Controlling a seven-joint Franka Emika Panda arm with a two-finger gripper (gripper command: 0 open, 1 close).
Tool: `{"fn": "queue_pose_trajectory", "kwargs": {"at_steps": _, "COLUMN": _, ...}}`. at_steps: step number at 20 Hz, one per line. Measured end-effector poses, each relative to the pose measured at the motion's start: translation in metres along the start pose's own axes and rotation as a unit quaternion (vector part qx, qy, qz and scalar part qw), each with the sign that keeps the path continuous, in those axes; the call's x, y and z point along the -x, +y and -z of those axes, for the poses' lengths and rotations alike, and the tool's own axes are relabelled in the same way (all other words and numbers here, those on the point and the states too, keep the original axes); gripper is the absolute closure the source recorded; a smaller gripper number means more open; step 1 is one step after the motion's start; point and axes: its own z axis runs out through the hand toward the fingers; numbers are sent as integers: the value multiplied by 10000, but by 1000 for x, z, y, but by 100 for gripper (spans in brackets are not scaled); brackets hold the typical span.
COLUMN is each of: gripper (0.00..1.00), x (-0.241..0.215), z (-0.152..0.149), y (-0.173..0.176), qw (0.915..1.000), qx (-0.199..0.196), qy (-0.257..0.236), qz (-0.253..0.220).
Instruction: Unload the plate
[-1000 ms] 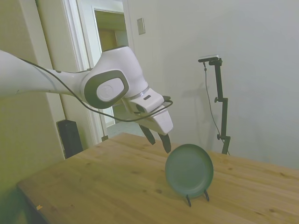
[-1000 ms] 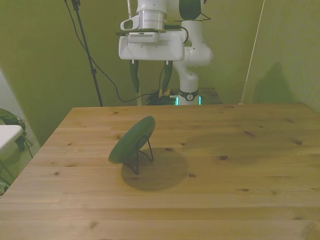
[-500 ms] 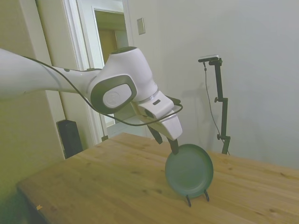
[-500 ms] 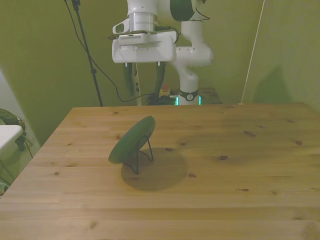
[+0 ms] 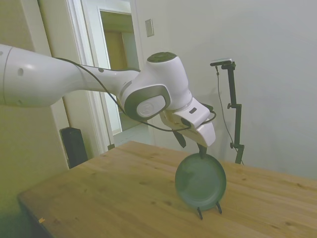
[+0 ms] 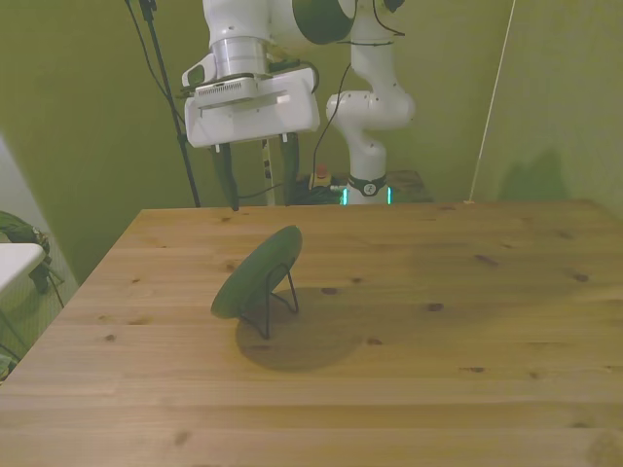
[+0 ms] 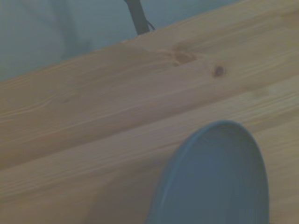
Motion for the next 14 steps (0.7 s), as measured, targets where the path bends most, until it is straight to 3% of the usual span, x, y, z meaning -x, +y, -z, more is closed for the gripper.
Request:
{"fn": "queue_pose_trajectory", "kwargs": {"at_steps": 7, "gripper": 0, "x": 2, "z": -25, "y": -14, "qw": 9993, "qx": -212, "qy": -282, "qz": -92}}
{"fn": "queue_pose_trajectory", "kwargs": {"at_steps": 14, "gripper": 0, "x": -3, "z": -34, "y": -14, "qw": 9951, "qx": -304, "qy": -895, "qz": -283}}
